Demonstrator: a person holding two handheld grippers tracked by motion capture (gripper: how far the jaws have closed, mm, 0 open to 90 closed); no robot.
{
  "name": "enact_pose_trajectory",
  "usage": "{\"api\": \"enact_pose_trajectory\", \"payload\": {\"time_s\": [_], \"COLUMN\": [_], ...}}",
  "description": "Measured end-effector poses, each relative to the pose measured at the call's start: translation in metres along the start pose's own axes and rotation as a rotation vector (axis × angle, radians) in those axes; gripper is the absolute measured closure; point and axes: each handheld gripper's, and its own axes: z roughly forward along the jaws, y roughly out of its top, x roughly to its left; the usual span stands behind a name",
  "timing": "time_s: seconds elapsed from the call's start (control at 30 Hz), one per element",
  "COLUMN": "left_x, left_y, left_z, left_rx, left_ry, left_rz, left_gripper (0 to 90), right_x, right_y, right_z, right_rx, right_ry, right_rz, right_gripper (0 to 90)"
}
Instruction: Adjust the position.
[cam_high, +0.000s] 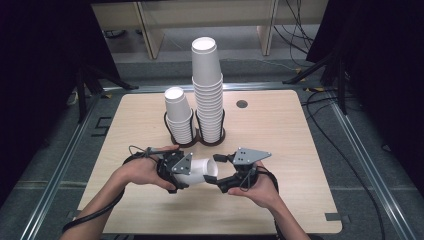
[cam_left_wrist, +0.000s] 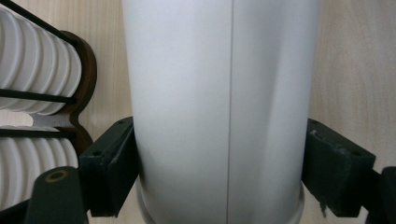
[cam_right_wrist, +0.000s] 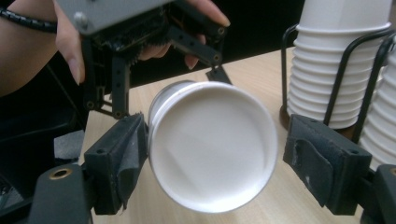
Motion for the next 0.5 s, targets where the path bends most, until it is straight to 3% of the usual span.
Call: {"api": "enact_pose_trajectory", "payload": {"time_s": [0.03, 0.4, 0.43, 0.47, 0.5], "left_x": [0.0001, -0.0002, -0.0003, -0.0004, -0.0007], "left_y": [0.0005, 0.0045, 0.0047, 0.0049, 0.0050], "left_z": [-0.0001, -0.0035, -0.0033, -0.0032, -0.0029], "left_rx": [0.002, 0.020, 0.019, 0.019, 0.019], "left_ry": [0.002, -0.013, -0.013, -0.016, -0.015], "left_rz": [0.004, 0.030, 0.029, 0.031, 0.033], "left_gripper": [19.1, 19.2, 19.2, 19.2, 19.2], "right_x": [0.0012, 0.0008, 0.0012, 0.0018, 0.0017], "right_y": [-0.0008, -0.0001, 0.0000, -0.0006, -0.0003], "right_z": [0.0006, 0.0084, 0.0083, 0.0101, 0.0097], "right_rx": [0.011, 0.009, 0.018, 0.019, 0.029], "right_ry": [0.012, 0.044, 0.032, 0.061, 0.045], "right_rz": [0.021, -0.004, -0.003, 0.017, 0.000], "right_gripper": [21.7, 21.5, 21.6, 21.7, 21.8]}}
